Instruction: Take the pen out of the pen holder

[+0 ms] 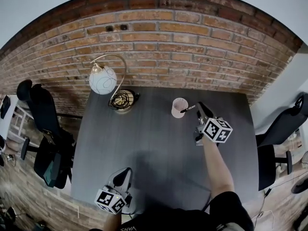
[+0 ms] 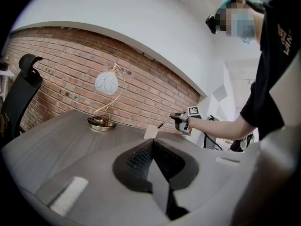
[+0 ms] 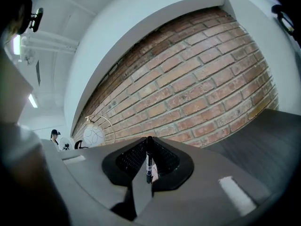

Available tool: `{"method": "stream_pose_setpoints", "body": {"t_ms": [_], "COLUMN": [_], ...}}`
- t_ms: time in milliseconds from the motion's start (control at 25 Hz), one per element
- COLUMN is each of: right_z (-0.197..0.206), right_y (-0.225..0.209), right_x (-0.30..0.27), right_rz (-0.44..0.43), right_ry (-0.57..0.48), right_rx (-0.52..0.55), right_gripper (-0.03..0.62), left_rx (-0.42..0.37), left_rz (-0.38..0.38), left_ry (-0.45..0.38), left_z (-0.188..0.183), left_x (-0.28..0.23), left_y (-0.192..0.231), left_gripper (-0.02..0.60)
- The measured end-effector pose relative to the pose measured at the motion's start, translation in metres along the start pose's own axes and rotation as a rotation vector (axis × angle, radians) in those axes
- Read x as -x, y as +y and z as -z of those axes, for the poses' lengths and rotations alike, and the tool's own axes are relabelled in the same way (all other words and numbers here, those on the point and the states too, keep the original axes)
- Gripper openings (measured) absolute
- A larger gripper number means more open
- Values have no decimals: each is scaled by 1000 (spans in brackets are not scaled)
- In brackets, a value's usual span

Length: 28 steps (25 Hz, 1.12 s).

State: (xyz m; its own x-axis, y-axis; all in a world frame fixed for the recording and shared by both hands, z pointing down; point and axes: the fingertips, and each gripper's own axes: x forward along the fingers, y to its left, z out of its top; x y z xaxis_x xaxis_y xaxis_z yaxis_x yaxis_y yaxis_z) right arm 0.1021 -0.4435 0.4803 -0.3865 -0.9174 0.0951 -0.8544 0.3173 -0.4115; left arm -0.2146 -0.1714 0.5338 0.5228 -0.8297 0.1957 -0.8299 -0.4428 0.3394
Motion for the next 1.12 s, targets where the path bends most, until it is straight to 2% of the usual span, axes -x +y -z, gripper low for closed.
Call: {"method": "stream_pose_setpoints", "body": {"t_ms": [520, 800, 1120], "right_z": [-5, 13, 44], "right_y": [28, 22, 34], "right_x": [96, 144, 185], "right_rz": [-107, -113, -166], "right_ry": [3, 27, 68], "right_rx": [-4, -37, -94], "right_gripper": [40, 40, 40], "left_rx": [-22, -32, -35], "left_rz": [48, 73, 55], "left_ry": [-28, -41, -46], "left_z": [6, 18, 27], "left_x": [9, 9, 14], "left_y": [-53, -83, -111], "left_gripper": [37, 37, 37]}}
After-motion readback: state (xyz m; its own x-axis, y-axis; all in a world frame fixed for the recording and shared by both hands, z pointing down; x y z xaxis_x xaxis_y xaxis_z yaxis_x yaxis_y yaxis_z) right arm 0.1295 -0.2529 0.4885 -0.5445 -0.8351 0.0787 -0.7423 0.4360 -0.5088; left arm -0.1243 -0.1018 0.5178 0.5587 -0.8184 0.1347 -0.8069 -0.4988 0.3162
